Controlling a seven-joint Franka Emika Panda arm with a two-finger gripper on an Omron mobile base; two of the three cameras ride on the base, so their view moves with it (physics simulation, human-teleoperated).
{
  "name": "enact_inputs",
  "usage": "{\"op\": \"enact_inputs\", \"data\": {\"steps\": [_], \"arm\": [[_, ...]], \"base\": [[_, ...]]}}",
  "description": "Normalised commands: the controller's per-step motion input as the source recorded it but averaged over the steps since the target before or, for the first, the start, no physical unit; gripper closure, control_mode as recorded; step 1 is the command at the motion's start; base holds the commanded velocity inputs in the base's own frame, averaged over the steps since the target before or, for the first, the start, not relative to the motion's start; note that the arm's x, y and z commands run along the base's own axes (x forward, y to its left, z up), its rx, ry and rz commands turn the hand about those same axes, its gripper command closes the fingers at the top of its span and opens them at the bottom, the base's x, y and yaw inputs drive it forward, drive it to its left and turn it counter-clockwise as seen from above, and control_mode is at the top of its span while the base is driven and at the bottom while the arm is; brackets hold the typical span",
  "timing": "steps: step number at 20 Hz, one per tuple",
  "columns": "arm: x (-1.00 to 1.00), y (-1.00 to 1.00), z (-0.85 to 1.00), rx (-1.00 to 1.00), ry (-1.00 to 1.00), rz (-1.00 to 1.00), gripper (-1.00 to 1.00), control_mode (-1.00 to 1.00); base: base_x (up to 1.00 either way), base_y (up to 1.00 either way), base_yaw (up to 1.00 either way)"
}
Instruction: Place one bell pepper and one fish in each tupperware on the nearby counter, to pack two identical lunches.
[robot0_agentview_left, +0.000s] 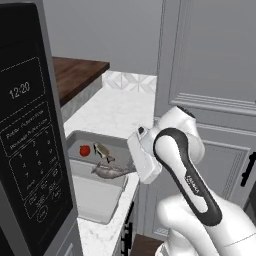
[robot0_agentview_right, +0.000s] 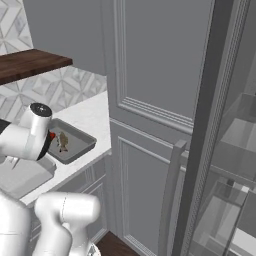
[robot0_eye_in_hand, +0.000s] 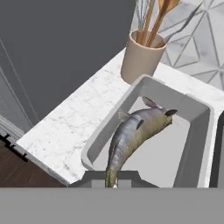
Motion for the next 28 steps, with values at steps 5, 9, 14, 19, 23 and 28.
{"op": "enact_inputs", "data": {"steps": [5, 9, 14, 19, 23, 28], "arm": [[0.58, 0.45, -0.54, -0.10, 0.08, 0.00, 1.00, -1.00], [0.54, 0.41, -0.59, -0.08, 0.06, 0.01, 1.00, -1.00], [0.51, 0.35, -0.44, -0.04, 0.04, 0.05, 1.00, -1.00], [0.47, 0.35, -0.36, -0.01, 0.00, 0.10, 1.00, -1.00], [0.36, 0.41, -0.39, -0.04, 0.00, 0.11, 1.00, -1.00], [0.20, 0.12, -0.23, -0.04, -0.01, 0.03, 1.00, -1.00]], "base": [[0.00, 0.00, 0.00], [0.00, 0.00, 0.00], [0.00, 0.00, 0.00], [0.00, 0.00, 0.00], [0.00, 0.00, 0.00], [0.00, 0.00, 0.00]]}}
